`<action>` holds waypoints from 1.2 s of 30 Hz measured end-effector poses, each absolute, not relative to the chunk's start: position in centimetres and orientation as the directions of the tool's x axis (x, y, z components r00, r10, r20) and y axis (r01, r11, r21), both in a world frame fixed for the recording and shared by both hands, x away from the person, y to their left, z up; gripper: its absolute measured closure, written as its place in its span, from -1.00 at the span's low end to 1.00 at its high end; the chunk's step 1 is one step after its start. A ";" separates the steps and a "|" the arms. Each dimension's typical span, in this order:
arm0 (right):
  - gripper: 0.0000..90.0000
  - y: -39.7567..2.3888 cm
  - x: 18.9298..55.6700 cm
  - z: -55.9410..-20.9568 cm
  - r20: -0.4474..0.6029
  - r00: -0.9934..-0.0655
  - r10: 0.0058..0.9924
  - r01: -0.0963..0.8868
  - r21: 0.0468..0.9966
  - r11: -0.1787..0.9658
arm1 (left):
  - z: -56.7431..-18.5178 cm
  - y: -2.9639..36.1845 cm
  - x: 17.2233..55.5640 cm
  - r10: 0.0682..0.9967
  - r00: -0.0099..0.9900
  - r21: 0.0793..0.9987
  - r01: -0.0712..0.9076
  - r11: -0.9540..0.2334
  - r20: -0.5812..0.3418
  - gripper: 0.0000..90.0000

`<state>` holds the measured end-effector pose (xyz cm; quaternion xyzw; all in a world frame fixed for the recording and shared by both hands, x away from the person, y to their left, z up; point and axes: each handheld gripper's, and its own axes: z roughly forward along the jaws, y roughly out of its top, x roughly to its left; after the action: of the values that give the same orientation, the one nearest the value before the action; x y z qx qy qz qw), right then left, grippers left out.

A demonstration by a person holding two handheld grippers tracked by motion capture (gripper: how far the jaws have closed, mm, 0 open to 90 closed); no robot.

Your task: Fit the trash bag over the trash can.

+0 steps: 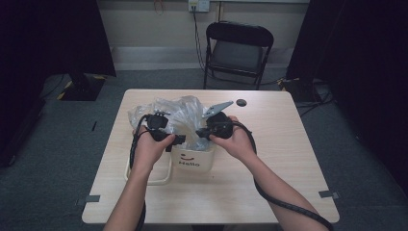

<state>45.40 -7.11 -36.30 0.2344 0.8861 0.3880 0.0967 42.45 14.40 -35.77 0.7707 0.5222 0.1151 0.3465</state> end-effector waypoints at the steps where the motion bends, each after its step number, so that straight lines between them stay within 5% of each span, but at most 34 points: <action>1: 0.96 -6.8 45.4 -36.7 0.018 -0.874 0.486 0.348 0.722 0.598 | -35.6 14.4 42.4 0.885 0.426 0.659 0.723 -0.208 -0.188 -0.53; 15: 0.81 -6.3 44.4 -36.5 0.060 -0.909 0.412 0.327 0.716 0.617 | -34.7 12.9 43.3 0.893 0.419 0.668 0.713 -0.211 -0.166 -0.62; 22: -0.12 -7.0 44.0 -35.8 0.052 -0.894 0.445 0.329 0.749 0.575 | -35.7 13.0 43.3 0.896 0.418 0.643 0.730 -0.232 -0.150 -0.56; 27: -0.34 -8.5 44.0 -34.4 0.053 -0.875 0.482 0.338 0.778 0.529 | -36.3 13.1 43.4 0.894 0.417 0.628 0.743 -0.232 -0.162 -0.53; 36: -0.40 -10.5 47.2 -33.2 0.062 -0.752 0.656 0.444 0.783 0.435 | -36.6 13.2 43.3 0.890 0.421 0.623 0.748 -0.231 -0.174 -0.52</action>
<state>47.18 -10.48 -33.16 0.3284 0.8375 0.4179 0.1267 43.26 13.21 -36.60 0.7770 0.5270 0.1094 0.3265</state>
